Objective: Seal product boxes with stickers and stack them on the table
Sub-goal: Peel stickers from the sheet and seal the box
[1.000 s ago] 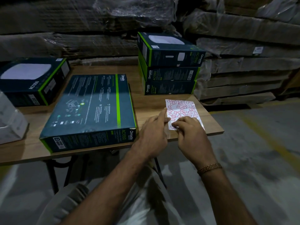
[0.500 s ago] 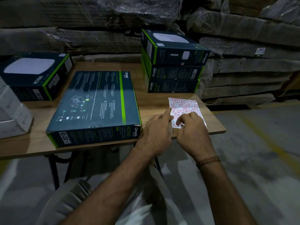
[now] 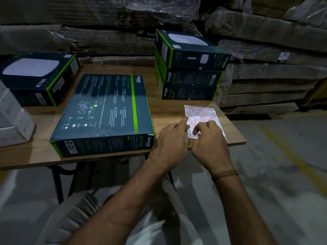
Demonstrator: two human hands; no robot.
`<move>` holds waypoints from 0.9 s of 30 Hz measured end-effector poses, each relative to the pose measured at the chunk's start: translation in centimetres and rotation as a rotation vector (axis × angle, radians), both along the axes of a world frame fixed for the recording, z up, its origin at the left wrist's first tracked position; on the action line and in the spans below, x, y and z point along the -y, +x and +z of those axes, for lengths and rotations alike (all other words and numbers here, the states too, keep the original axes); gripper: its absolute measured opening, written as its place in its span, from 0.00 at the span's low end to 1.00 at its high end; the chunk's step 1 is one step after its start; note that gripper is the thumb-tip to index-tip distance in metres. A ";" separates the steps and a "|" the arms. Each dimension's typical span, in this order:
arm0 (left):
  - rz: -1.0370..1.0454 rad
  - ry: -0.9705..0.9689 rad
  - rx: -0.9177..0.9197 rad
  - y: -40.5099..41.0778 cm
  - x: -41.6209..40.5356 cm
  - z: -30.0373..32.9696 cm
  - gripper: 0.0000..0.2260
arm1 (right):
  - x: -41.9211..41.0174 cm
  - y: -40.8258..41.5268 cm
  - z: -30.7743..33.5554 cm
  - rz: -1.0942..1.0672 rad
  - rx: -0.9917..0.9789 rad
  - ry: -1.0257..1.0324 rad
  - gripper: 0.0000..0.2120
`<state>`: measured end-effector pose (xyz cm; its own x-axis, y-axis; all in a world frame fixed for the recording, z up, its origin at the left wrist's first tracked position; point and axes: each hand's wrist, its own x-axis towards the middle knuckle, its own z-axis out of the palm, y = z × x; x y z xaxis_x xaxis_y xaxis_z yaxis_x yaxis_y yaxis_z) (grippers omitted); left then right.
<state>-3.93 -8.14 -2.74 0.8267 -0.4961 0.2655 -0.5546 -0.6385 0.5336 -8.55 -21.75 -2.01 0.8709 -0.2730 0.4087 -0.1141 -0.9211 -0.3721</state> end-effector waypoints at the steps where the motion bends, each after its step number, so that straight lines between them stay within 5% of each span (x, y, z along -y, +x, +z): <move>1: 0.007 -0.001 -0.003 0.1 0.0 -0.1 0.36 | 0.0 0.1 0.0 -0.007 -0.012 -0.007 0.08; 14: -0.004 -0.003 0.002 0.2 0.1 -0.1 0.36 | 0.1 0.7 0.4 -0.021 -0.136 -0.039 0.08; 27: -0.013 -0.002 0.007 0.3 0.1 -0.4 0.37 | -0.5 -0.7 -0.6 -0.048 0.101 0.022 0.10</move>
<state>-3.59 -8.21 -3.17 0.8183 -0.5061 0.2724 -0.5665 -0.6300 0.5313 -9.23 -21.24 -2.63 0.8115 -0.3232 0.4868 -0.1186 -0.9069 -0.4043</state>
